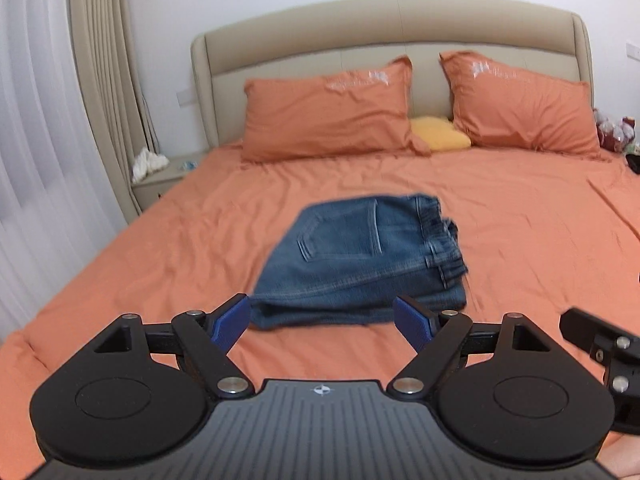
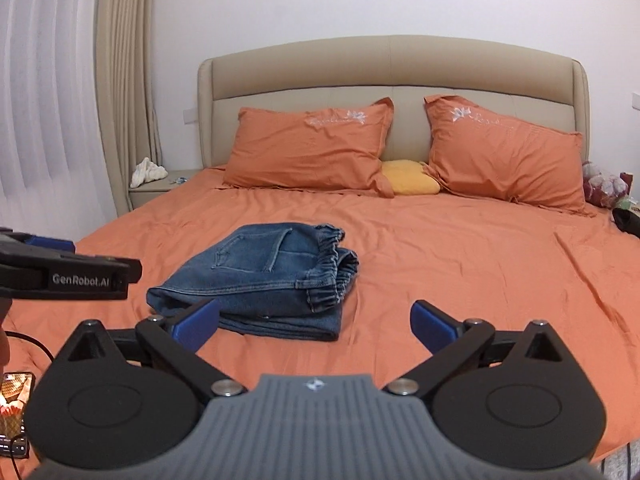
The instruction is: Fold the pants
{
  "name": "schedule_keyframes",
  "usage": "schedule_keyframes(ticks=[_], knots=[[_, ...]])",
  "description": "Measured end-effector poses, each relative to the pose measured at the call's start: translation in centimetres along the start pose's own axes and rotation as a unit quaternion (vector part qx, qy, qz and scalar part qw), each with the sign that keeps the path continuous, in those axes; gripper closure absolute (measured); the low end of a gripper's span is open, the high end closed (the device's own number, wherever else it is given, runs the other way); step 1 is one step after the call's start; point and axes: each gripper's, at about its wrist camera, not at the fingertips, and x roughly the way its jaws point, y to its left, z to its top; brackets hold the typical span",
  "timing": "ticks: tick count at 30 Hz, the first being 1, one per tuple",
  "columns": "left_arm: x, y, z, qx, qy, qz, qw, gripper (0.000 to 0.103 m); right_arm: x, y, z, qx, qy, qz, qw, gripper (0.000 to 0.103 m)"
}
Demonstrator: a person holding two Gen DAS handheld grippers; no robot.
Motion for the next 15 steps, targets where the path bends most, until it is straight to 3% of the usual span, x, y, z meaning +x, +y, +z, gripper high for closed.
schedule_keyframes(ticks=[6, 15], knots=[[1.1, -0.7, -1.1, 0.002, 0.023, -0.005, 0.9997, 0.008, 1.3, -0.5, -0.3, 0.006, 0.019, -0.003, 1.000, 0.005], [1.5, -1.0, -0.9, 0.003, 0.025, -0.007, 0.9997, 0.008, 1.7, -0.7, 0.0, 0.015, 0.022, -0.003, 1.000, 0.005]])
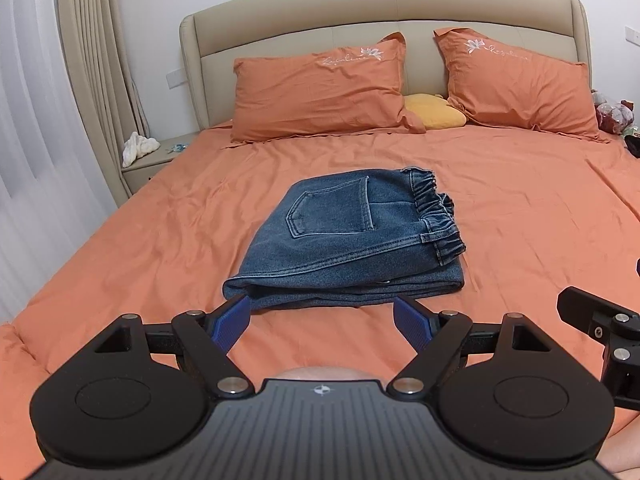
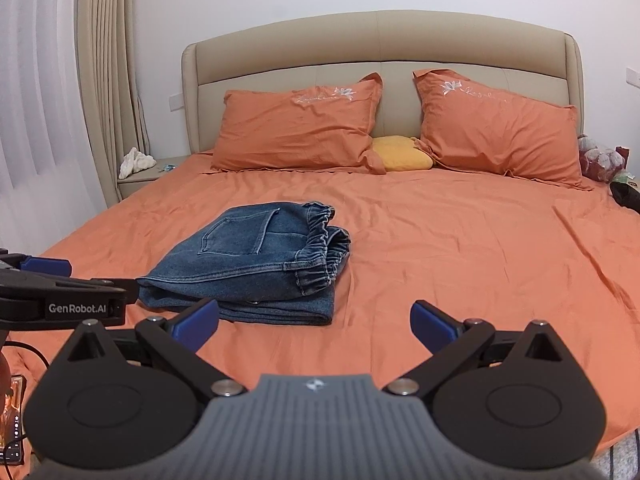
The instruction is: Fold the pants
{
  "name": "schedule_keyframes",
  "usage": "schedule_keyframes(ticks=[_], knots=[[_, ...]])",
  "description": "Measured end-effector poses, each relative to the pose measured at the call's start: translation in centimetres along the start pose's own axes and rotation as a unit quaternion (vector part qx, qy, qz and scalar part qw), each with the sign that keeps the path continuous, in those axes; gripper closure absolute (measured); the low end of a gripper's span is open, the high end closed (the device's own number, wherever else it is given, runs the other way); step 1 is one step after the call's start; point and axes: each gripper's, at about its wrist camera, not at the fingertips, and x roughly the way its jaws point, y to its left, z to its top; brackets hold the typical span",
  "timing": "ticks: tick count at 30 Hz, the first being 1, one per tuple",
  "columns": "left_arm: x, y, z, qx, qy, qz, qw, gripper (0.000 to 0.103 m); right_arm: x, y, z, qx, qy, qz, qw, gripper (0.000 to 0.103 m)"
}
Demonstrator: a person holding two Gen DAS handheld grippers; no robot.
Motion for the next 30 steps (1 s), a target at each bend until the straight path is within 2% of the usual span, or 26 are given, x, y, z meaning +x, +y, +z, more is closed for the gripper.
schedule_keyframes(ticks=[30], knots=[[-0.8, -0.1, -0.2, -0.008, 0.000, -0.014, 0.9999, 0.008, -1.1, 0.2, 0.1, -0.003, -0.008, 0.003, 1.000, 0.005]])
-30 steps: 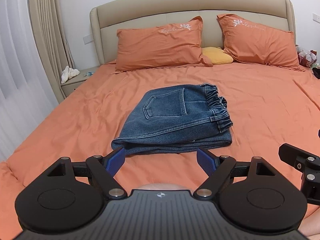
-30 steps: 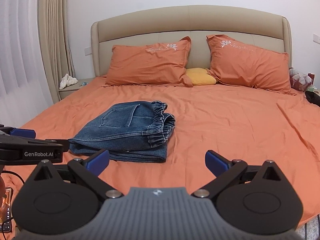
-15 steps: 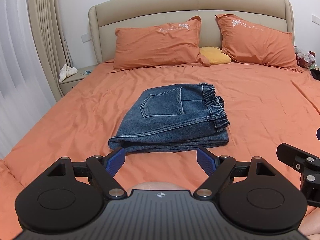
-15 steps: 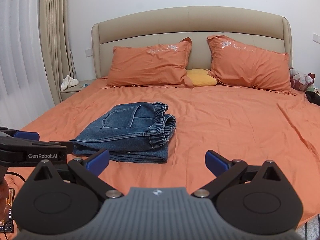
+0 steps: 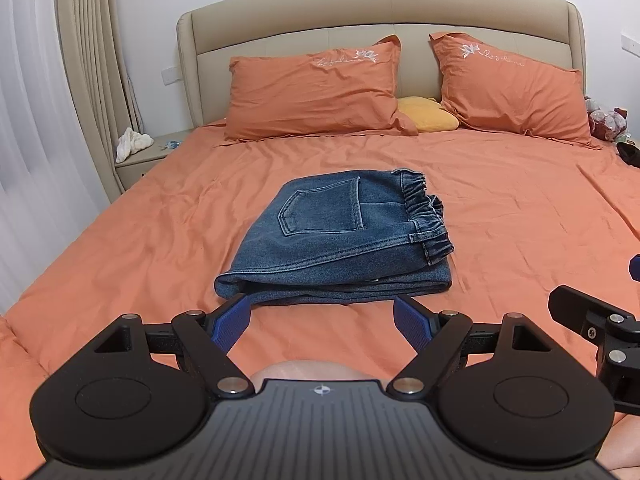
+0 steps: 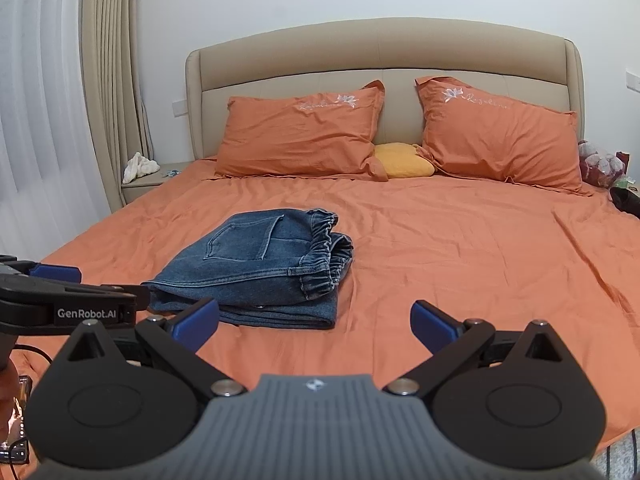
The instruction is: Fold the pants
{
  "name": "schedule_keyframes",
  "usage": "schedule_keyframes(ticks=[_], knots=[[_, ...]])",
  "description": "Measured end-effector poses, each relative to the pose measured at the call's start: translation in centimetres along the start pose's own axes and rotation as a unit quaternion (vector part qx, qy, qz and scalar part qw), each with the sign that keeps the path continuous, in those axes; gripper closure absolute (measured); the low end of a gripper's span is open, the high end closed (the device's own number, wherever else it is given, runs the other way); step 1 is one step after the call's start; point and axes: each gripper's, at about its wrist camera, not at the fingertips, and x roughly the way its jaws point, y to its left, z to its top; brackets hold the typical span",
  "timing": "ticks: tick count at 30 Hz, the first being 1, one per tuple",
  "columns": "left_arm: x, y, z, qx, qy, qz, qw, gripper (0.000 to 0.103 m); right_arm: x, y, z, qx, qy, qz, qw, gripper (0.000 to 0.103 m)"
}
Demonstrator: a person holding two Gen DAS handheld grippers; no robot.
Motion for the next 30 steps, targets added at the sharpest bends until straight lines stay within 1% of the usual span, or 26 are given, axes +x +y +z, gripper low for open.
schedule_keyframes(ticks=[16, 30], knots=[[-0.28, 0.01, 0.07, -0.002, 0.000, -0.003, 1.0000, 0.008, -0.32, 0.16, 0.01, -0.003, -0.002, -0.001, 1.000, 0.005], [-0.42, -0.40, 0.03, 0.002, 0.001, 0.003, 1.0000, 0.008, -0.25, -0.10, 0.09, 0.004, 0.002, -0.001, 1.000, 0.005]])
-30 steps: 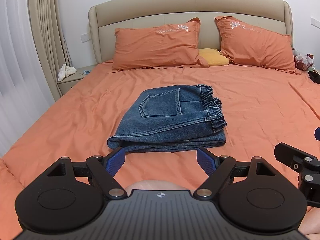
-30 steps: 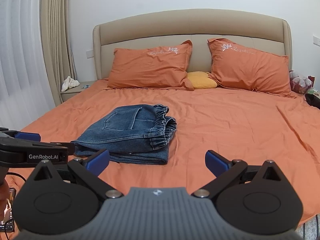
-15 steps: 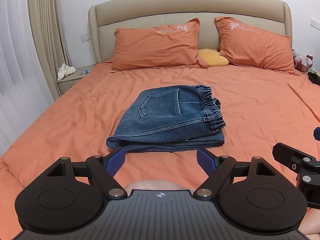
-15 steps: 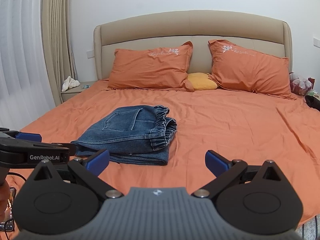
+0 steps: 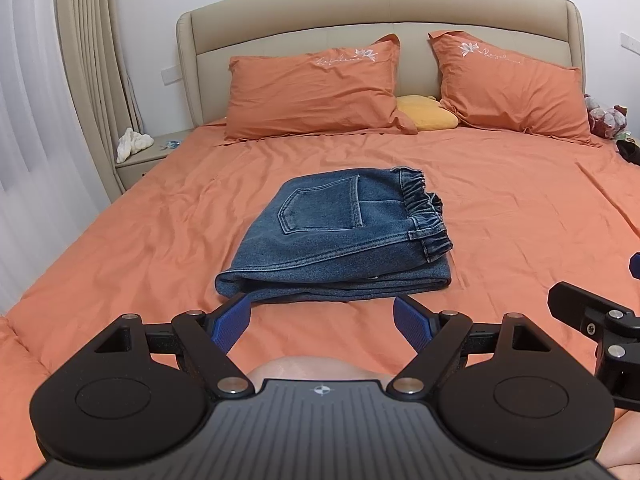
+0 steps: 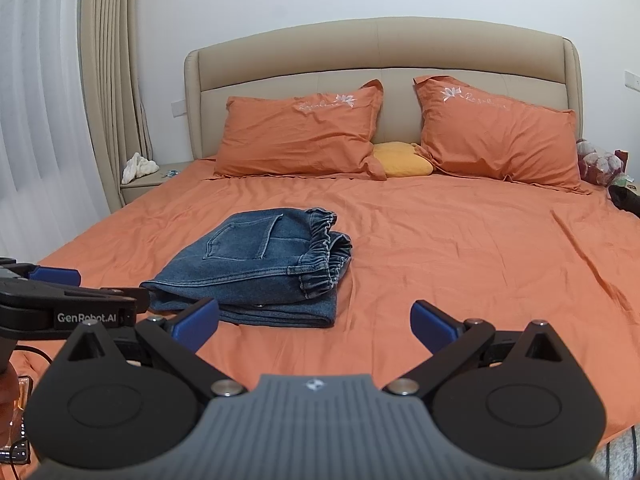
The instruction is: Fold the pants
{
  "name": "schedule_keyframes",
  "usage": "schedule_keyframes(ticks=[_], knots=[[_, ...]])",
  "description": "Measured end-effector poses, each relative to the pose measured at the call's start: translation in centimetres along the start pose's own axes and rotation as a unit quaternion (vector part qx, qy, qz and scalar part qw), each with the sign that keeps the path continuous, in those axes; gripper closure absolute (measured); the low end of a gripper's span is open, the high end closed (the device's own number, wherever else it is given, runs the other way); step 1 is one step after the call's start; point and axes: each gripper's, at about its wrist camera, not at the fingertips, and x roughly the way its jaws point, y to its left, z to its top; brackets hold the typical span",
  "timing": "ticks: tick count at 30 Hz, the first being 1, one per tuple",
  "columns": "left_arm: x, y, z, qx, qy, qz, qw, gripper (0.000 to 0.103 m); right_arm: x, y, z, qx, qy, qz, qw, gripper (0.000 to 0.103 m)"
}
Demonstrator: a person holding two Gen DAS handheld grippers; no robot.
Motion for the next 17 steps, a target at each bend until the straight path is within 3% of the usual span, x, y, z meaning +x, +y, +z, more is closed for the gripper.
schedule_keyframes(ticks=[17], knots=[[-0.29, 0.01, -0.01, 0.009, -0.007, 0.001, 0.9999, 0.008, 0.00, -0.25, -0.17, 0.006, -0.001, -0.002, 1.000, 0.005]])
